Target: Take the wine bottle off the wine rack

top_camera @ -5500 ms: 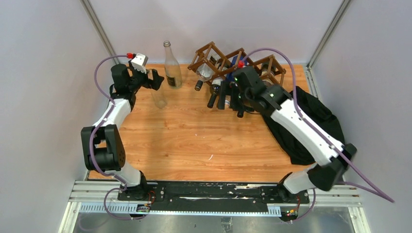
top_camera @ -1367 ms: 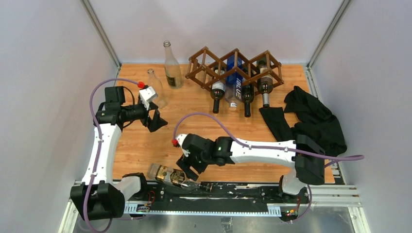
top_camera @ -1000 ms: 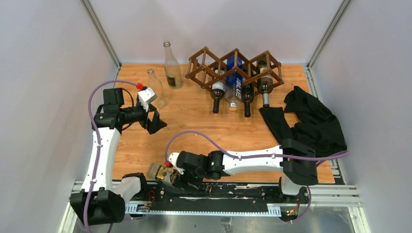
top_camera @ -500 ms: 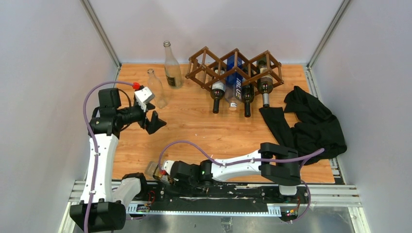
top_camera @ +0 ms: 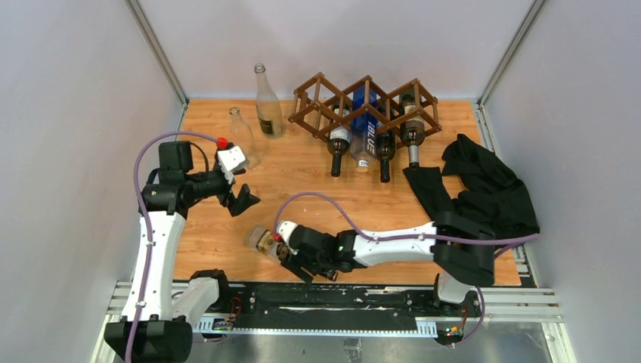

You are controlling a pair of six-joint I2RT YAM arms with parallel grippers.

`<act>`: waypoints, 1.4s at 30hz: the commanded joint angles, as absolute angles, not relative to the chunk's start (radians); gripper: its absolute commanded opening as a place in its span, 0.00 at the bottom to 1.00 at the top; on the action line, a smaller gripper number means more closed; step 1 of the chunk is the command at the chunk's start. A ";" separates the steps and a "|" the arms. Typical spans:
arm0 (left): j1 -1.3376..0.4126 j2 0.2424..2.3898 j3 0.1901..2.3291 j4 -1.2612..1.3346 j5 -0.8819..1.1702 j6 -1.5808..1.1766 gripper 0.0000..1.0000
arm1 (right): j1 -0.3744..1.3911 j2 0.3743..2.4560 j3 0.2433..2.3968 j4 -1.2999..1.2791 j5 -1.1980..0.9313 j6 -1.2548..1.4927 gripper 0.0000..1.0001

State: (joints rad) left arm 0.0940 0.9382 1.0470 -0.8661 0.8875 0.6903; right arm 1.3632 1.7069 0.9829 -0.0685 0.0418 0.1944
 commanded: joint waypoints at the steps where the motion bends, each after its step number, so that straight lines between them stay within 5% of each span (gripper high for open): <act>1: -0.014 0.927 1.021 -1.021 0.821 0.914 1.00 | 1.331 1.551 0.947 -0.043 -0.036 0.200 0.00; 20: -0.507 0.925 0.952 -1.097 0.712 0.965 1.00 | 1.253 1.299 0.994 -0.250 -0.112 0.109 0.00; 42: -0.544 0.982 0.975 -1.055 0.732 0.909 1.00 | 1.253 1.201 1.106 -0.238 -0.073 0.091 0.00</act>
State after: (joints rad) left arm -0.5343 1.0069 0.9836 -1.0702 0.7544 0.9821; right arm 1.2560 1.3186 1.0409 -0.4507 -0.0895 0.1009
